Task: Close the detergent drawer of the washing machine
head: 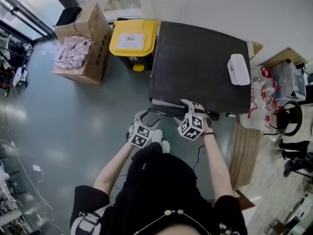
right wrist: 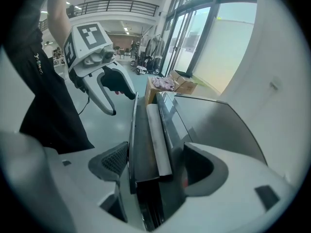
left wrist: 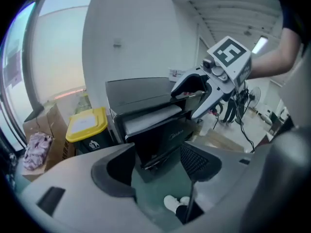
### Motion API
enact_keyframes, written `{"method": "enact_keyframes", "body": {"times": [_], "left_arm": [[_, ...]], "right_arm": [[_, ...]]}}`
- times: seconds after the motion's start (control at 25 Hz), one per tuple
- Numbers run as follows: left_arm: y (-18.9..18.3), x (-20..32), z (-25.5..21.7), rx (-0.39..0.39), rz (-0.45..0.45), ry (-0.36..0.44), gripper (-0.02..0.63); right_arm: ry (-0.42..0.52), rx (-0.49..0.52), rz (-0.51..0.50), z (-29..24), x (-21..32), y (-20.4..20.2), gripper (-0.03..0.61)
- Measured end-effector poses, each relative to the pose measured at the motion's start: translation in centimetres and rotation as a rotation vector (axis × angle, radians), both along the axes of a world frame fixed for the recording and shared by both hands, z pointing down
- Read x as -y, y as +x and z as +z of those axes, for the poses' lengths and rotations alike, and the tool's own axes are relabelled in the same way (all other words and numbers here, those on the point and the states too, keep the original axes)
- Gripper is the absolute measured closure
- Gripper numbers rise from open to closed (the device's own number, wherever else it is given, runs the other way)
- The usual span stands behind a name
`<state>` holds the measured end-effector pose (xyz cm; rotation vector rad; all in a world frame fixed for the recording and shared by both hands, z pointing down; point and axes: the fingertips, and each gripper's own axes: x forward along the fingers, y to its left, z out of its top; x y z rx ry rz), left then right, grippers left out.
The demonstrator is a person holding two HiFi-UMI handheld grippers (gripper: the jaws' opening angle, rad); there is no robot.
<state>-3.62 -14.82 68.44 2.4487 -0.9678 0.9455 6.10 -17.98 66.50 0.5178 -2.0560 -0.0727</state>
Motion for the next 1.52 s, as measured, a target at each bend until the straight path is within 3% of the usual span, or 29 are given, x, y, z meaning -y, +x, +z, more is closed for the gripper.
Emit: {"method": "enact_keyframes", "body": {"times": [0.32,0.4,0.52,0.88,1.16,1.28,1.52], "left_arm": [[-2.1,1.5,-0.3,0.105,0.073,0.025,0.341],[-1.8,2.2,-0.4,0.118,0.116,0.017,0.387],[-1.1,2.9,0.0,0.138,0.181,-0.018,0.434],[0.1,2.9,1.4,0.182,0.348,-0.112,0.446],[0.4,3.4,1.3,0.175,0.314,-0.119,0.446],[0.6,4.7,1.2,0.185,0.29,-0.121,0.443],[0.7,5.0,1.3,0.174,0.232,-0.148,0.434]], "right_arm": [[-0.005,0.004,-0.01,0.0,-0.2,-0.1,0.212],[-0.01,0.005,-0.012,0.0,-0.2,-0.1,0.212],[-0.016,0.008,-0.012,0.0,-0.2,0.0,0.212],[-0.025,0.007,-0.011,0.0,0.1,-0.1,0.213],[-0.015,0.003,0.008,-0.2,0.4,0.2,0.224],[0.019,-0.002,0.021,-0.3,1.0,0.3,0.305],[0.024,-0.003,0.037,-0.4,1.2,0.3,0.301]]}}
